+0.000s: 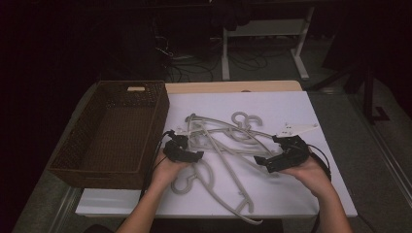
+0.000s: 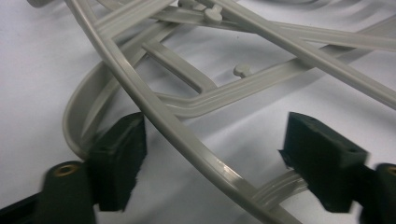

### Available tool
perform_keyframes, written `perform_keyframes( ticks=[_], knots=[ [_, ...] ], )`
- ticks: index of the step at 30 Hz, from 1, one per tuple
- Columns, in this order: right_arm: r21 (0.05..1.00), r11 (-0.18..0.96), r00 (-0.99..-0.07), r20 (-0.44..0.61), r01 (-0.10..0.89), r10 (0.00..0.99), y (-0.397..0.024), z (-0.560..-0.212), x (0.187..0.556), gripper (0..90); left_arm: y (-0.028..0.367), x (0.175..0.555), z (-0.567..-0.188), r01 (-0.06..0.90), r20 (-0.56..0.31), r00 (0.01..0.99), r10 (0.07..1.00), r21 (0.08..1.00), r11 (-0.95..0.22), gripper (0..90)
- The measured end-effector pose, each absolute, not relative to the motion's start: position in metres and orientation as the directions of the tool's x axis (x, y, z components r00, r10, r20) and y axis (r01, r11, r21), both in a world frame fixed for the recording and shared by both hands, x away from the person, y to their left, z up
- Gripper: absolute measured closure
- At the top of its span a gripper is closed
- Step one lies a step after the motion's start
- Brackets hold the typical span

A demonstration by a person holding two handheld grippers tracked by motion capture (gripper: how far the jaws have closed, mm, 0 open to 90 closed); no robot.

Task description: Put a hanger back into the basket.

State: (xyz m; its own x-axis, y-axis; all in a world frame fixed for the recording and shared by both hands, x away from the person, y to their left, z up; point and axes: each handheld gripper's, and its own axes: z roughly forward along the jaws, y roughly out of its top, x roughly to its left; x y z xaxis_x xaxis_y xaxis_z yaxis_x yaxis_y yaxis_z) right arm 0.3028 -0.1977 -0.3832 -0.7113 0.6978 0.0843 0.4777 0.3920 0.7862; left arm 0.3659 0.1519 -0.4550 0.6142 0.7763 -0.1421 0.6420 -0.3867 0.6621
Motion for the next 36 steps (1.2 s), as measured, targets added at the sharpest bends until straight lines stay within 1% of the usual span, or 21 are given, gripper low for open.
perform_keyframes(
  ticks=[1,2,7,9,14,17,20,21,24,32,36],
  knots=[
    [0.786,0.392,-0.711,0.084,0.478,0.698,-0.198,-0.383,0.303,0.0,0.152,0.366,-0.455,0.642,-0.142,0.614,0.776,0.662,-0.387,28.7],
    [0.787,0.392,-0.711,0.084,0.477,0.698,-0.198,-0.383,0.303,0.0,0.151,0.366,-0.454,0.639,-0.121,0.608,0.785,0.660,-0.394,32.0],
    [0.787,0.392,-0.712,0.084,0.476,0.697,-0.198,-0.383,0.303,0.1,0.154,0.367,-0.453,0.647,-0.115,0.593,0.797,0.657,-0.386,43.1],
    [0.787,0.393,-0.713,0.083,0.475,0.696,-0.198,-0.383,0.303,0.2,0.155,0.367,-0.453,0.649,-0.115,0.589,0.800,0.657,-0.384,50.8],
    [0.788,0.392,-0.712,0.083,0.476,0.697,-0.198,-0.383,0.302,0.2,0.156,0.367,-0.452,0.666,-0.138,0.568,0.811,0.656,-0.355,55.1],
    [0.787,0.392,-0.712,0.083,0.476,0.698,-0.198,-0.383,0.303,0.3,0.158,0.367,-0.452,0.684,-0.175,0.552,0.816,0.654,-0.323,57.9],
    [0.787,0.392,-0.712,0.084,0.476,0.698,-0.198,-0.383,0.303,0.4,0.159,0.368,-0.453,0.692,-0.190,0.543,0.818,0.653,-0.308,60.0],
    [0.787,0.392,-0.711,0.084,0.476,0.698,-0.199,-0.383,0.303,0.4,0.160,0.368,-0.453,0.696,-0.199,0.541,0.817,0.652,-0.302,62.4],
    [0.787,0.391,-0.711,0.084,0.477,0.698,-0.199,-0.383,0.303,0.4,0.162,0.368,-0.453,0.703,-0.218,0.533,0.818,0.652,-0.284,65.1],
    [0.788,0.390,-0.711,0.083,0.476,0.698,-0.199,-0.383,0.303,0.5,0.166,0.367,-0.452,0.717,-0.258,0.526,0.810,0.647,-0.260,73.7],
    [0.787,0.391,-0.710,0.083,0.477,0.699,-0.199,-0.383,0.303,0.6,0.166,0.364,-0.451,0.713,-0.285,0.541,0.791,0.654,-0.252,78.9]
  ],
)
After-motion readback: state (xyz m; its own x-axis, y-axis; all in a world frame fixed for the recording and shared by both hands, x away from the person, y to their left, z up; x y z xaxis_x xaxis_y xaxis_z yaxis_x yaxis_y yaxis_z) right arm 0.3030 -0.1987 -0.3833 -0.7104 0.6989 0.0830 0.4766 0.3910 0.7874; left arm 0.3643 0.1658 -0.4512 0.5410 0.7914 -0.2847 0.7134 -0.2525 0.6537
